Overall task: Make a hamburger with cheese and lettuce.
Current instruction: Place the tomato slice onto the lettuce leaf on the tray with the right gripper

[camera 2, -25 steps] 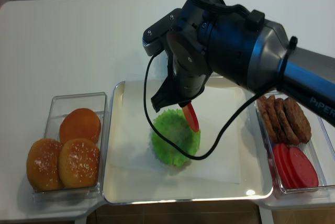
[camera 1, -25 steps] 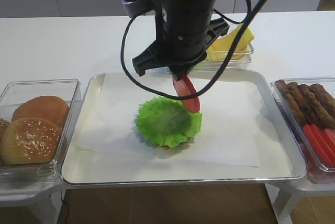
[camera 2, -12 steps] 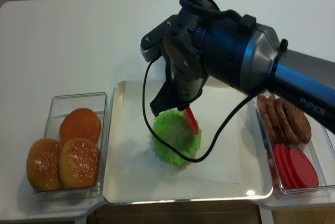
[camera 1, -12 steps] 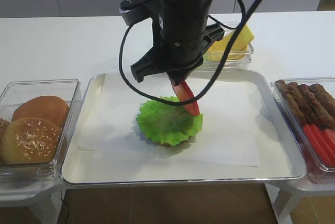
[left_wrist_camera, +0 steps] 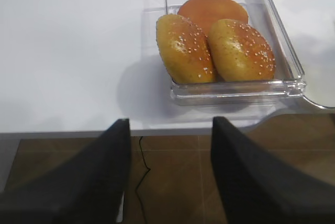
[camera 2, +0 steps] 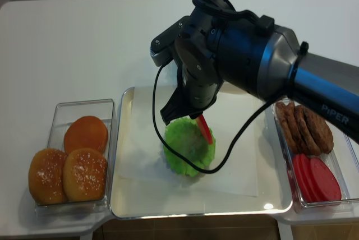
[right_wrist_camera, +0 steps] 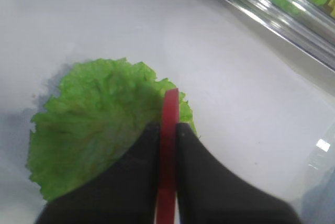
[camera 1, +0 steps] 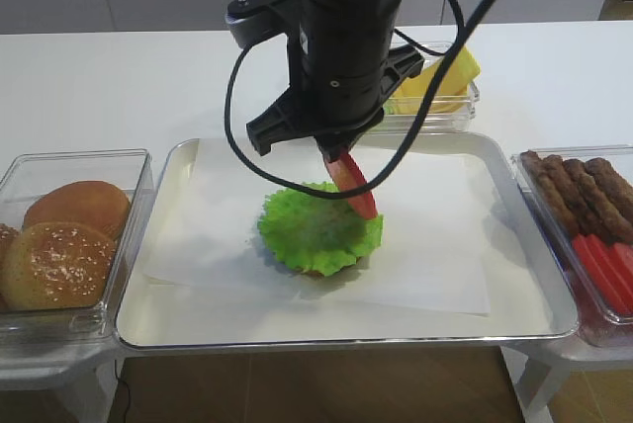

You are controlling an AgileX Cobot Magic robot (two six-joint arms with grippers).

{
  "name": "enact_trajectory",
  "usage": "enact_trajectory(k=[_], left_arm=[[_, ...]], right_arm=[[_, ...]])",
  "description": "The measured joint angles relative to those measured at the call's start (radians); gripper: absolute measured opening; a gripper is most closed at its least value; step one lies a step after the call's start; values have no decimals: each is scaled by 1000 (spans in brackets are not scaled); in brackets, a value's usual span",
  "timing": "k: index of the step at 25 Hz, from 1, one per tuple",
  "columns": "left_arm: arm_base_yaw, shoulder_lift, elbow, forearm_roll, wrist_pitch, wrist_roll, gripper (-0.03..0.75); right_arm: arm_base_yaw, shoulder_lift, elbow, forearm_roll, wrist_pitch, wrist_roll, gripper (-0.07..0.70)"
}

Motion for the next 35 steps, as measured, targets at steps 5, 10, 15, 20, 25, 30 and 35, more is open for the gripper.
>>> enact_trajectory(k=[5, 10, 15, 20, 25, 30, 35], left_arm=[[0, 0, 0, 0, 0, 0, 369], [0, 0, 0, 0, 0, 0, 369], [0, 0, 0, 0, 0, 0, 369], [0, 0, 0, 0, 0, 0, 369], [0, 0, 0, 0, 0, 0, 369], [0, 0, 0, 0, 0, 0, 369], [0, 0, 0, 0, 0, 0, 369]], right_arm=[[0, 0, 0, 9, 0, 0, 100], [0, 0, 0, 34, 0, 0, 168], [0, 0, 0, 53, 2, 0, 260], [0, 0, 0, 79, 2, 0, 304], [0, 0, 0, 88, 2, 0, 401], [0, 0, 0, 112, 6, 0, 481], [0, 0, 0, 126, 6, 0, 538]])
